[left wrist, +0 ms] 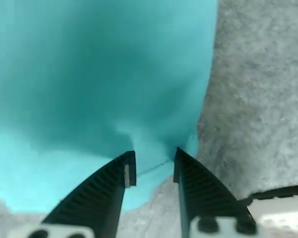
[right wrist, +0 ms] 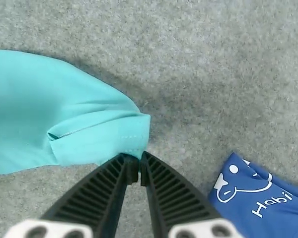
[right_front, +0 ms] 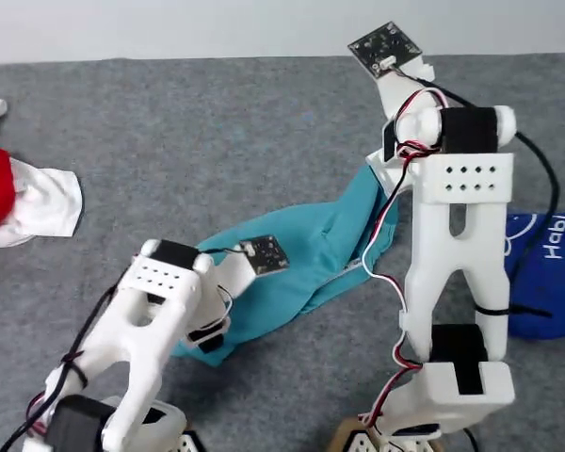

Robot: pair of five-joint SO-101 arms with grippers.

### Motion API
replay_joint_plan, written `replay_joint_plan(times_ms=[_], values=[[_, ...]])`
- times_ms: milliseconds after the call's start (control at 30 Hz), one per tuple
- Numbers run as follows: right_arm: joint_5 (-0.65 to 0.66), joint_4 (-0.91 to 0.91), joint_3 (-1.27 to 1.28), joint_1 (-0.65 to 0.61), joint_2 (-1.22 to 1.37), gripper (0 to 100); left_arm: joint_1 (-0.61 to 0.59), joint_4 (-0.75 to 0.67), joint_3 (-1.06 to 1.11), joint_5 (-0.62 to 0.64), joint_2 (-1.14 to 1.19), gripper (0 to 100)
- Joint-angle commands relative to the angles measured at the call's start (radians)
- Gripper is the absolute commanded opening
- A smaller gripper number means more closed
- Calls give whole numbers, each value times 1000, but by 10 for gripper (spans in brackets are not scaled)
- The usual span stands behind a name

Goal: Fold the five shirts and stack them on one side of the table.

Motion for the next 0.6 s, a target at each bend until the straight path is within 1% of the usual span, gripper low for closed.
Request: replay_joint_plan(times_ms=[0, 67, 133, 167, 200, 333, 467, 567], values=[[-11, -15, -8, -7, -4, 9, 18, -54, 1, -9, 81, 137], [-11, -10, -8, -7, -7, 9, 17, -69, -13, -8, 157, 127], [-11, -7, -8, -2, -12, 9, 15, -60, -50, -5, 213, 68], [-11, -5, -8, 1, -13, 9, 15, -41, -77, -5, 232, 24], [-9, -5, -9, 2, -13, 9, 15, -15, -111, -5, 241, 0], [-9, 8, -12, 18, -13, 9, -15, 133, -269, -5, 198, 2], [-11, 18, -14, 51, -31, 9, -81, 278, -466, -5, 75, 2], [-9, 12, -14, 91, -62, 9, -127, 358, -613, -5, -15, 2]])
